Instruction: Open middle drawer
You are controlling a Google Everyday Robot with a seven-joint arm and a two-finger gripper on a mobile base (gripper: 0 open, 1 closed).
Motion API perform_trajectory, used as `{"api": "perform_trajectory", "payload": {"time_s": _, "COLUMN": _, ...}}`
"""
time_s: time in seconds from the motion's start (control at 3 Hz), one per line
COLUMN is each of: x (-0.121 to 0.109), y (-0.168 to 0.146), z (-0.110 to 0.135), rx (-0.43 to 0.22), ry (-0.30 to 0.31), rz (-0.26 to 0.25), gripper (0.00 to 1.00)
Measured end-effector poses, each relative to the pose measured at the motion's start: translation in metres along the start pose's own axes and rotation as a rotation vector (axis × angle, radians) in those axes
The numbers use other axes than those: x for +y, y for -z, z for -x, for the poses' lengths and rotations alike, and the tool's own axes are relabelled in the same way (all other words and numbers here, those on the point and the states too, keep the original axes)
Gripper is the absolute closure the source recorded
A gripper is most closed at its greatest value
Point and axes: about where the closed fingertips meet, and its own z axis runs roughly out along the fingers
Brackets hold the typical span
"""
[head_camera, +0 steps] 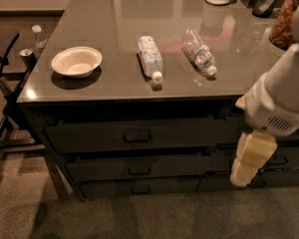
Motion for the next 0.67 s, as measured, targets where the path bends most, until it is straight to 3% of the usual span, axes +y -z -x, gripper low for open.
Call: {"api": "perform_trajectory", "payload": {"time_s": 0.67, "x": 0.0074, "y": -0.0104, "z": -0.0043, "rx": 0.014, "ry": -0.001, "rz": 0.020, "gripper": 0.00}}
